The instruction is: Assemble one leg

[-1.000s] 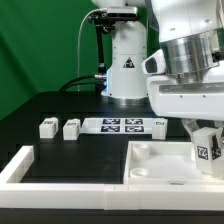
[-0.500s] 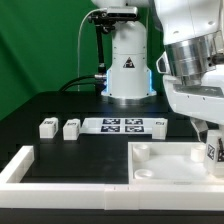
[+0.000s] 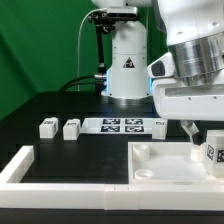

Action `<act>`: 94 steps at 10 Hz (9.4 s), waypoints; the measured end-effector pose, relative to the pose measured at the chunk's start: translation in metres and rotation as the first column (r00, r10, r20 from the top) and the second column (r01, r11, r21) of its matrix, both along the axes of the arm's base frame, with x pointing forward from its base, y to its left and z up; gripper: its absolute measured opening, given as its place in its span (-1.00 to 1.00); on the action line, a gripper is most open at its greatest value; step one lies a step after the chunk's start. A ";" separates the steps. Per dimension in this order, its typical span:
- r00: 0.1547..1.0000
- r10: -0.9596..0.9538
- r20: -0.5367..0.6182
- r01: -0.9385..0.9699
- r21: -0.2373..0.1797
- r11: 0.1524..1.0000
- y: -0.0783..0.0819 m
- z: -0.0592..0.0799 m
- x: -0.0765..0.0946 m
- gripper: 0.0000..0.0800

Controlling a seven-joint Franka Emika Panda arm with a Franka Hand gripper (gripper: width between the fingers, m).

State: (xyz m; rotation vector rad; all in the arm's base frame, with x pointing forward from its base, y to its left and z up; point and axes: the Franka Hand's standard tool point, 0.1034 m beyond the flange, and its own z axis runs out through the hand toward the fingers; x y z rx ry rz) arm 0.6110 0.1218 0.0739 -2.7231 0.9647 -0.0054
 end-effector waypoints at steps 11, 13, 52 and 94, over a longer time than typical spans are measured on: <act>0.658 0.746 0.099 -0.729 -0.166 0.664 -0.006 -0.002 0.013 -0.11; 0.689 0.718 0.096 -0.702 -0.158 0.694 -0.006 -0.002 0.013 -0.27; 1.000 -0.005 0.017 0.006 -0.099 0.995 -0.006 -0.012 0.015 -0.28; 0.932 -0.363 -0.018 0.361 -0.083 0.929 -0.002 -0.011 0.016 0.61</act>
Offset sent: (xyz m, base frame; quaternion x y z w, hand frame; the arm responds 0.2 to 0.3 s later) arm 0.0180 -0.0012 -0.0019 -0.0376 0.0029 -0.3658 0.9299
